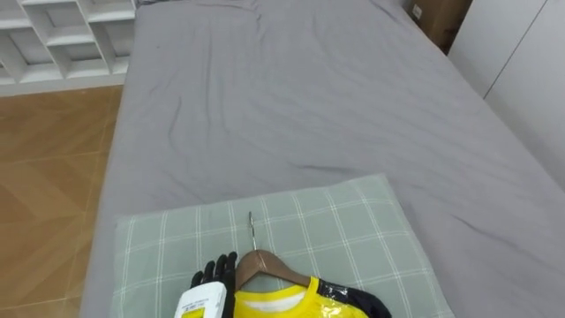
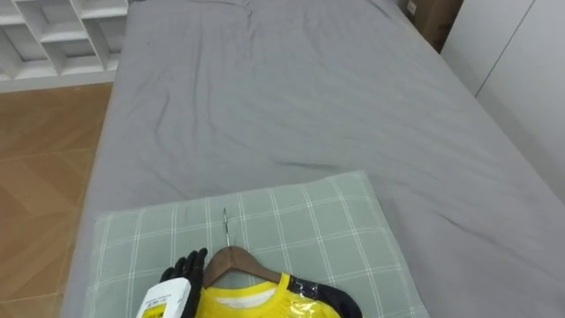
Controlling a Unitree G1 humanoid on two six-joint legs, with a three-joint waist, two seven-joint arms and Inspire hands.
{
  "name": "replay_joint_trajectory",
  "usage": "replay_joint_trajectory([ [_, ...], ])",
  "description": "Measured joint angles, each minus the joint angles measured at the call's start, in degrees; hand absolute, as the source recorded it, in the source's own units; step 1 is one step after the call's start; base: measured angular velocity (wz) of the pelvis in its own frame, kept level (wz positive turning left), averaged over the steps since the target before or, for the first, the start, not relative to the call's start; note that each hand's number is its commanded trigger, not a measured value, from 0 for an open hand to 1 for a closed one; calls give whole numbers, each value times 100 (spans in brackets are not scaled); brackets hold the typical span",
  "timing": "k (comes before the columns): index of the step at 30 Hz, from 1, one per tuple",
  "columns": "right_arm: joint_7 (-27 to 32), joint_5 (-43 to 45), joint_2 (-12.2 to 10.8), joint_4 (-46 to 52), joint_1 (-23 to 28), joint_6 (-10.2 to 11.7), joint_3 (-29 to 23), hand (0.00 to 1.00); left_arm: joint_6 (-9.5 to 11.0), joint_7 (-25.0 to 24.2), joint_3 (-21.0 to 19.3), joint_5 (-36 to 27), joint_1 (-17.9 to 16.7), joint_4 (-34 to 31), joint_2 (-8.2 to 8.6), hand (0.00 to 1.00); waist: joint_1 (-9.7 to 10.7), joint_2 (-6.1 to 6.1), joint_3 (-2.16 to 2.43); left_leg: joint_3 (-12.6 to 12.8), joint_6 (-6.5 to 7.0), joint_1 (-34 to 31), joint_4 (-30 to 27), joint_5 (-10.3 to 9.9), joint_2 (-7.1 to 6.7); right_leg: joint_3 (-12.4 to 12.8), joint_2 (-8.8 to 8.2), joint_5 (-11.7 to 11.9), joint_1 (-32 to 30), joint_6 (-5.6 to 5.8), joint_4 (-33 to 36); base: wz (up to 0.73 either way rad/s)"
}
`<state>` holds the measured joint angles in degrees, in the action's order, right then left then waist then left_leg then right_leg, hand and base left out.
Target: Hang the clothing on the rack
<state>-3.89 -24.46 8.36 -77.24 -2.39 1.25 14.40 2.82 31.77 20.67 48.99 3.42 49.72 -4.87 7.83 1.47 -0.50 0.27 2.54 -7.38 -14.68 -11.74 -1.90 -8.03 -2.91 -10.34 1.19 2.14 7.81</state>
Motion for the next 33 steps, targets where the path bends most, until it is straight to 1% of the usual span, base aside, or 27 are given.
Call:
replay_joint_trajectory([
  [7,-6,-6,-17,-45,-13,-9,0,0,6,-23,-1,-1,-13,374,3,0,-4,38,-8,5,-21,9,103,75,0,5,0,0,-37,0,2,0],
  [12,-7,-14,-26,-44,-26,-16,12,0,6,13,-4,-6,-11,423,-3,0,-10,77,-2,15,-30,-51,109,105,4,-6,2,4,-119,-6,22,-1],
  [15,-9,23,-26,-45,-46,-17,29,0,6,25,-13,-10,-8,435,-13,0,-13,92,2,56,-29,-50,105,106,15,0,5,25,-139,-40,27,-8],
  [17,-7,12,-26,-36,-55,-21,74,0,21,34,-11,-125,11,494,-12,0,-30,109,2,96,-27,-51,105,107,22,9,3,25,-170,-41,54,-10],
  [21,-5,10,-41,-32,-84,-19,134,0,53,40,-20,-225,122,725,-1,0,-25,149,9,128,-17,-54,106,117,27,24,0,25,-205,-41,95,-4],
  [25,-4,-29,-63,-39,-134,-14,133,0,164,64,-125,-240,343,1009,10,0,-26,164,11,125,-16,-179,0,119,29,15,2,26,-265,-43,95,0],
  [27,-3,-34,-75,-39,-136,-16,134,0,189,86,-153,-399,413,1087,23,0,-21,166,10,124,-15,-226,-23,119,31,11,4,26,-300,-43,94,0],
  [30,9,-35,-87,-42,-137,-15,129,0,260,150,-210,-645,492,1093,20,0,-15,167,9,115,-15,-381,-93,119,34,12,10,27,-414,-44,98,0],
  [33,26,-41,-96,-62,-122,-16,119,0,265,172,-260,-695,538,1092,21,0,-3,175,4,102,-15,-460,-103,120,46,7,24,45,-468,-73,97,0],
])
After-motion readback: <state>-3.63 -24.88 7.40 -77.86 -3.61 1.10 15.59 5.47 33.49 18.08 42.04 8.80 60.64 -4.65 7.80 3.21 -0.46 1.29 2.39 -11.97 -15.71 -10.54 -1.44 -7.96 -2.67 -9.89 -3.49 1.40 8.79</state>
